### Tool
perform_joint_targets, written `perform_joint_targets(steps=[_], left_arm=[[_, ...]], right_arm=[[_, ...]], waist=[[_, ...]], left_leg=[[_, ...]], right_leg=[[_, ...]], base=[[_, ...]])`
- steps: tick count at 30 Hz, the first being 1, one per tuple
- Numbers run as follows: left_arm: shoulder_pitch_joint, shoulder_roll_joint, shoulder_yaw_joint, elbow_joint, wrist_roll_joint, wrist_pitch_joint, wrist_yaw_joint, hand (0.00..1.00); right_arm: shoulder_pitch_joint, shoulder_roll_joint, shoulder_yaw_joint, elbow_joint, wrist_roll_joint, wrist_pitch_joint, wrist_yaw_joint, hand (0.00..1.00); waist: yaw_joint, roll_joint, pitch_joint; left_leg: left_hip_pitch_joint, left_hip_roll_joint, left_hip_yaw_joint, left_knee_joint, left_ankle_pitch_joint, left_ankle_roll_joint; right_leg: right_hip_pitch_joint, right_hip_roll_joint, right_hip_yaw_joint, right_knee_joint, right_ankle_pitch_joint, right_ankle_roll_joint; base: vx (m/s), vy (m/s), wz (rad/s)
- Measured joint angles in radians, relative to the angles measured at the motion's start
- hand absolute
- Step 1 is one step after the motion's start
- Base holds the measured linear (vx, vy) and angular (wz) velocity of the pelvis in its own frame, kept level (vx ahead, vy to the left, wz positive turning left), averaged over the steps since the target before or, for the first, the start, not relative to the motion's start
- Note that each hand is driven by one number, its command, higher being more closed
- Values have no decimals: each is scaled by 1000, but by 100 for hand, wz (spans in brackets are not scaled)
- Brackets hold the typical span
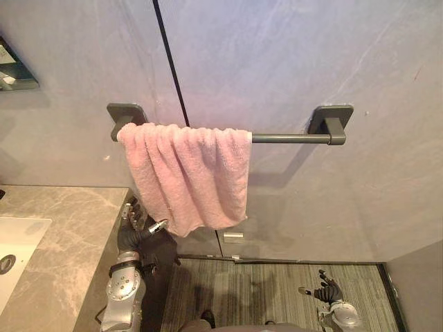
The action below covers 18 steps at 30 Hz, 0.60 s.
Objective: Organize washtable
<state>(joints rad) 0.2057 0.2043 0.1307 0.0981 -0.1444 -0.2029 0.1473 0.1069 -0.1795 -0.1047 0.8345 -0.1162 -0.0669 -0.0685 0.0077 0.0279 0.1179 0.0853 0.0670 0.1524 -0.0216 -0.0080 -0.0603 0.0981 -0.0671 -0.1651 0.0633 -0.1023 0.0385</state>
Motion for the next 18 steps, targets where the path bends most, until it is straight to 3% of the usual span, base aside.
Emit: perform_joint_targets(steps=[7, 14, 18], left_arm=[[-56, 49, 8, -10, 9, -1, 13, 0], [-58, 130, 10, -9, 8, -1, -21, 0], [-58, 140, -11, 5, 9, -1, -36, 0]], right_arm=[[-1, -5, 6, -37, -13, 1, 16, 0], [-9, -26, 46, -38, -14, 1, 31, 0], [-11, -27, 50, -52, -14, 1, 32, 0]], waist=[[-8, 2, -2], [-12, 0, -4], [1, 0, -4]], left_leg=[[0, -1, 14, -12, 0, 0], [2, -1, 19, -15, 0, 0], [1, -1, 38, -18, 1, 1]], right_leg=[[2, 2, 12, -32, 18, 0], [3, 4, 17, -40, 24, -1], [4, 6, 33, -68, 47, 0]], base=[[0, 4, -6], [-7, -1, -2], [-38, 8, -14]])
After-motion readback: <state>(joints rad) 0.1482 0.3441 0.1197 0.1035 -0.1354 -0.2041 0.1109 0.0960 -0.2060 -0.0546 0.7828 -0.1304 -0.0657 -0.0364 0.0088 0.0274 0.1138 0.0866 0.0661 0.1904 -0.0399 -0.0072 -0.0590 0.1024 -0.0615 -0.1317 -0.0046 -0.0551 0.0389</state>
